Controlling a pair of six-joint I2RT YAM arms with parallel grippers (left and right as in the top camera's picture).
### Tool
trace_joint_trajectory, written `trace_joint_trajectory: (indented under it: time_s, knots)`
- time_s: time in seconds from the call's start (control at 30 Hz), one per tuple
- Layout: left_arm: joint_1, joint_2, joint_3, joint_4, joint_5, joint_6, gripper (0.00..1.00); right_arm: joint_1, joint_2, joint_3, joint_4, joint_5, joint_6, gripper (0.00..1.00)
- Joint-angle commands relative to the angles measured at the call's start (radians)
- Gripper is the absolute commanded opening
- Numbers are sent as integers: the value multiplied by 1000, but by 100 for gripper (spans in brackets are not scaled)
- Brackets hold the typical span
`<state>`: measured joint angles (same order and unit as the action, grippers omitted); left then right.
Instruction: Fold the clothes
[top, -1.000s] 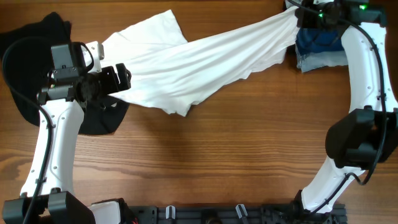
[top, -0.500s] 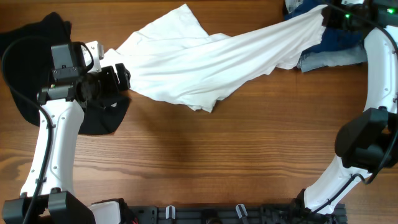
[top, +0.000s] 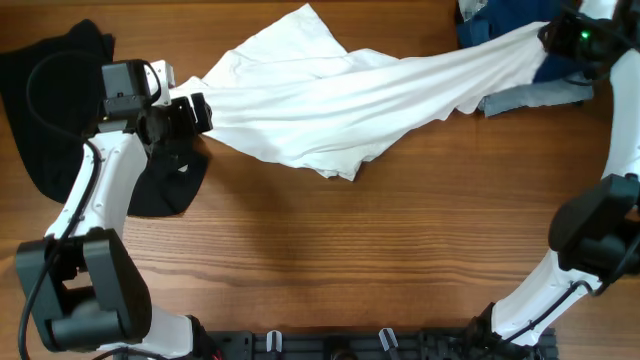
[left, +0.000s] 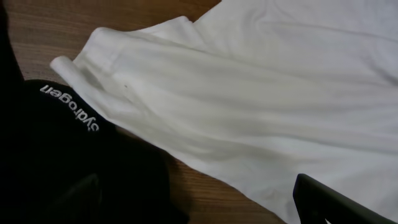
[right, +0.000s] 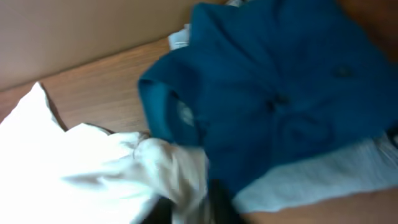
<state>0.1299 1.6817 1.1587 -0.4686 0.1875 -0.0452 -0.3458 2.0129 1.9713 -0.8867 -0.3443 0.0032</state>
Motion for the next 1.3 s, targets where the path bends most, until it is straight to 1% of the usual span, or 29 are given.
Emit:
trace_joint_trajectory:
  time_s: [0.0, 0.13, 0.3, 0.37, 0.47, 0.53, 0.6, 0.7, 0.77, 0.87, 0.97, 1.03, 1.1, 1.17, 1.27]
  knots:
    - [-4, 22, 6, 22, -6, 15, 98, -5, 5, 8, -30, -76, 24, 99]
    - [0, 22, 6, 20, -8, 15, 96, 37, -8, 8, -87, -76, 30, 100]
    - [22, 22, 6, 17, -29, 2, 95, 150, -47, 7, -293, -76, 60, 100]
    - [37, 22, 6, 15, -37, -29, 95, 216, -47, -8, -386, -71, 63, 100]
    - [72, 22, 6, 11, -51, -84, 94, 338, -47, -86, -442, -71, 68, 99]
    - [101, 22, 6, 9, -51, -111, 94, 424, -47, -161, -421, -65, 103, 97]
    - [135, 22, 6, 7, -50, -132, 94, 532, -47, -266, -346, -34, 162, 96]
    - [161, 22, 6, 4, -50, -130, 95, 654, -47, -389, -213, -14, 247, 94]
    - [163, 22, 6, 1, -51, -119, 96, 730, -47, -457, -117, -9, 274, 89]
    - [162, 22, 6, 2, -51, -119, 96, 819, -46, -539, -6, 69, 346, 83]
    - [162, 22, 6, -2, -51, -119, 96, 856, -43, -583, 50, 123, 391, 78]
    - [162, 22, 6, -5, -51, -119, 96, 857, -40, -588, 66, 144, 394, 75]
    - [162, 22, 6, -10, -50, -120, 96, 857, -39, -598, 96, 172, 397, 70]
    - [162, 22, 6, -14, -50, -119, 97, 857, -38, -611, 130, 206, 412, 59]
    - [159, 22, 6, -25, -50, -119, 97, 857, -32, -627, 140, 221, 427, 56]
